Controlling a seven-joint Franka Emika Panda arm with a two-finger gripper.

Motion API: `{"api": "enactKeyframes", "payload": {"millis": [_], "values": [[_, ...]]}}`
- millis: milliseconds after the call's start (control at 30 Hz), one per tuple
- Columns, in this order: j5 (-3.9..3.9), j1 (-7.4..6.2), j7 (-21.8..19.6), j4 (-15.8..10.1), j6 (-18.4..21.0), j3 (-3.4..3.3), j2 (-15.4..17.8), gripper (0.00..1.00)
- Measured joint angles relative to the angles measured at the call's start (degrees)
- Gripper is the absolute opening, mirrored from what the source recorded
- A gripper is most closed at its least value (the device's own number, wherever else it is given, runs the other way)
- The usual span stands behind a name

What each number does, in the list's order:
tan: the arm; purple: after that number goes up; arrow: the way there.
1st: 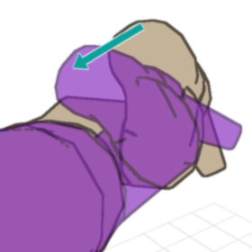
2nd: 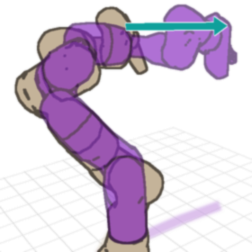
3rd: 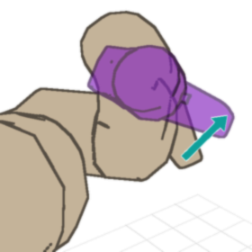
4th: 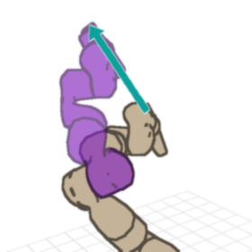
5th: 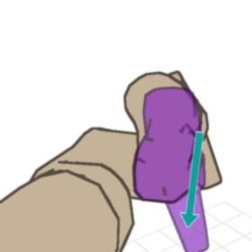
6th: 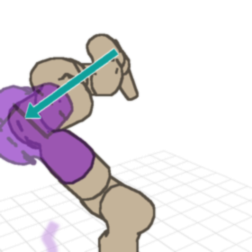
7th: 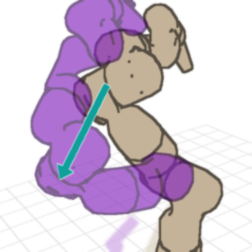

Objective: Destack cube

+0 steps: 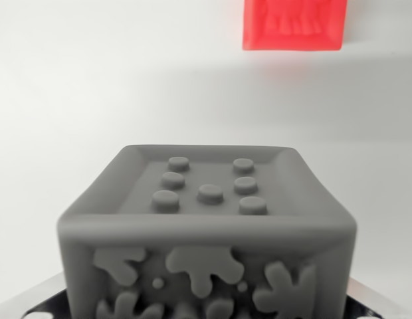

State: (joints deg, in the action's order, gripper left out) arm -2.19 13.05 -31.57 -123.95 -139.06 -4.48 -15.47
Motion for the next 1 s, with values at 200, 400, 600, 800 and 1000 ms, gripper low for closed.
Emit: {"api": "enactKeyframes", "payload": {"millis": [200,400,600,800,1000], "values": [[0.13,-0.31,-0.4,-2.3,-1.1,0.0,1.2,0.0],[0.25,-0.64,-0.8,-4.8,-2.2,0.0,2.6,0.0],[0.37,-1.03,-1.1,-7.1,-3.2,0.0,3.8,0.0],[0.51,-1.33,-1.6,-9.3,-4.2,0.0,5.1,0.0],[0.61,-1.7,-2.0,-11.5,-5.3,0.0,6.2,0.0]]}}
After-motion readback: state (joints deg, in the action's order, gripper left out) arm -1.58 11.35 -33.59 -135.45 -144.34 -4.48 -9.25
